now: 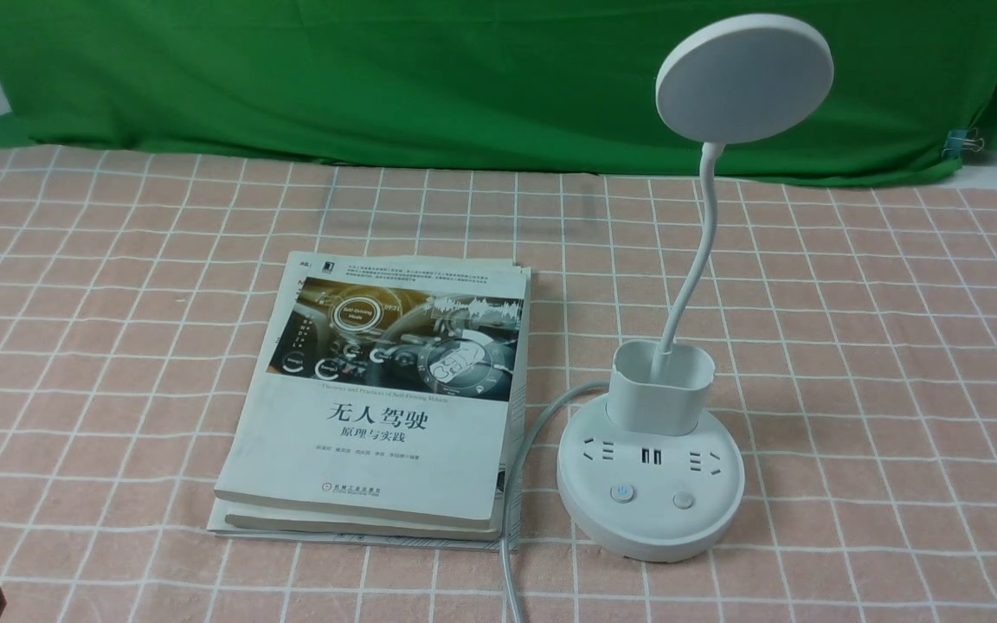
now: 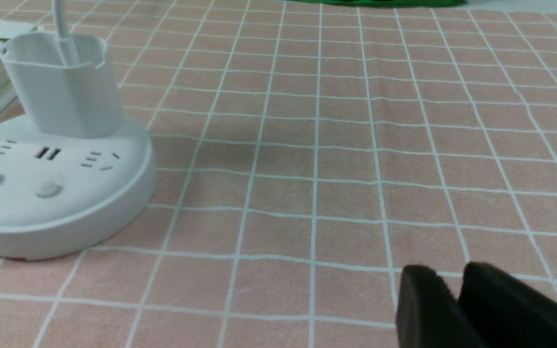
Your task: Turn off the table lamp on the pink coffee tablecloth by hand.
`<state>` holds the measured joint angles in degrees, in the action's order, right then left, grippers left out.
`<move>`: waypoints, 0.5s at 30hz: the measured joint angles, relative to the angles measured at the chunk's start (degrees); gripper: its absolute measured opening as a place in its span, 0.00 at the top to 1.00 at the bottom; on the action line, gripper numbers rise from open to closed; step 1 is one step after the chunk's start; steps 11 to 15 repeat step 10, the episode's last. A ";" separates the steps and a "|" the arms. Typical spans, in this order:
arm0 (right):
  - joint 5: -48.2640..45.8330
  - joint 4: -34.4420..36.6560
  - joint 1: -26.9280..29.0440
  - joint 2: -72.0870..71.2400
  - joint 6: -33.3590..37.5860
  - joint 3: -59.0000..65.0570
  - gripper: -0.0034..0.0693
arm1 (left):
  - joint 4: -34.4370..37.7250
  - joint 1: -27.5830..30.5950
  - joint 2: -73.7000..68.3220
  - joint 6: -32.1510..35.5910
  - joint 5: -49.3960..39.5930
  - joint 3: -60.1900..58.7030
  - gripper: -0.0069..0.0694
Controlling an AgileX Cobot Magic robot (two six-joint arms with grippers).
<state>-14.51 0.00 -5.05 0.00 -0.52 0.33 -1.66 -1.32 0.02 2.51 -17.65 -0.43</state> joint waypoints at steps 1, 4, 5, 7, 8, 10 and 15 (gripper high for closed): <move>0.00 0.00 0.00 0.00 0.00 0.00 0.70 | 0.00 0.00 0.00 0.00 0.00 0.00 0.90; 0.00 0.00 0.00 0.00 0.00 0.00 0.69 | 0.00 0.00 0.00 0.00 0.00 0.00 0.90; 0.00 0.00 0.00 0.00 0.00 0.00 0.69 | 0.00 0.00 0.00 0.00 0.00 0.00 0.90; 0.00 0.00 0.00 0.00 0.00 0.00 0.69 | 0.00 0.00 0.00 0.00 0.00 0.00 0.90; 0.00 0.00 0.00 0.00 0.00 0.00 0.69 | 0.00 0.00 0.00 0.00 0.00 0.00 0.90; 0.00 0.00 0.00 0.00 0.00 0.00 0.69 | 0.00 0.00 0.00 0.00 0.00 0.00 0.90; 0.00 0.00 0.00 0.00 0.00 0.00 0.69 | 0.00 0.00 0.00 0.00 0.00 0.00 0.90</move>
